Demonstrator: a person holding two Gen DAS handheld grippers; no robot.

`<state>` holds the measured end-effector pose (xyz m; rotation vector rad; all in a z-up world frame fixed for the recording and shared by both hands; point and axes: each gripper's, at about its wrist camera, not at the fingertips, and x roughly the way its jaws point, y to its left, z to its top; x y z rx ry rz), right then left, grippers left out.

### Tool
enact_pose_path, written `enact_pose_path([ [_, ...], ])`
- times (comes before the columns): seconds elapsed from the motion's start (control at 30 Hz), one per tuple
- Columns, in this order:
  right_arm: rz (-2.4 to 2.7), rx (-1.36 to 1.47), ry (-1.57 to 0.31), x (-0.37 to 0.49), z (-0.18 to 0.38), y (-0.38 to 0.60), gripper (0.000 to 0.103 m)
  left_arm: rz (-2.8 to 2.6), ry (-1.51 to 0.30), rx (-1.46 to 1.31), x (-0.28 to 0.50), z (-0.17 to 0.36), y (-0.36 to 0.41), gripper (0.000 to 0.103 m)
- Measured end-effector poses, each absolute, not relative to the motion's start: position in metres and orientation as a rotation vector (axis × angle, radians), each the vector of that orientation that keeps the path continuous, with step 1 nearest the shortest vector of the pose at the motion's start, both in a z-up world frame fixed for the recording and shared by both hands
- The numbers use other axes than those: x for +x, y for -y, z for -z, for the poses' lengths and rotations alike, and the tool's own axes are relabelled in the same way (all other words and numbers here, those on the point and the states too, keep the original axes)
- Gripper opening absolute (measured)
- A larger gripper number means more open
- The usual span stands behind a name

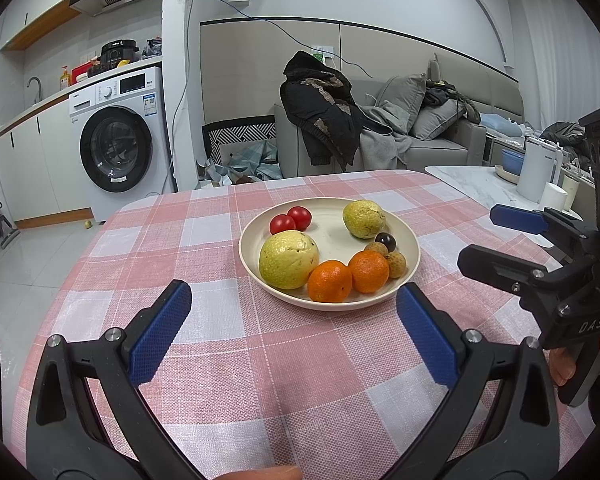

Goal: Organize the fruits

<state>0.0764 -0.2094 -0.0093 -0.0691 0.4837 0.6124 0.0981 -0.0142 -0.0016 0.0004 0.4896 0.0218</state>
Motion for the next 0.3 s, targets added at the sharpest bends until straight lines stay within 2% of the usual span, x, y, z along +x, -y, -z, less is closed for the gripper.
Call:
enact_pose_path([
  [0.3,-0.612,-0.070,-0.484,0.0765,0.0090,0.2091,0.103,-0.023,-0.488,0.002,0.0989,0.0030,0.0144,0.102],
])
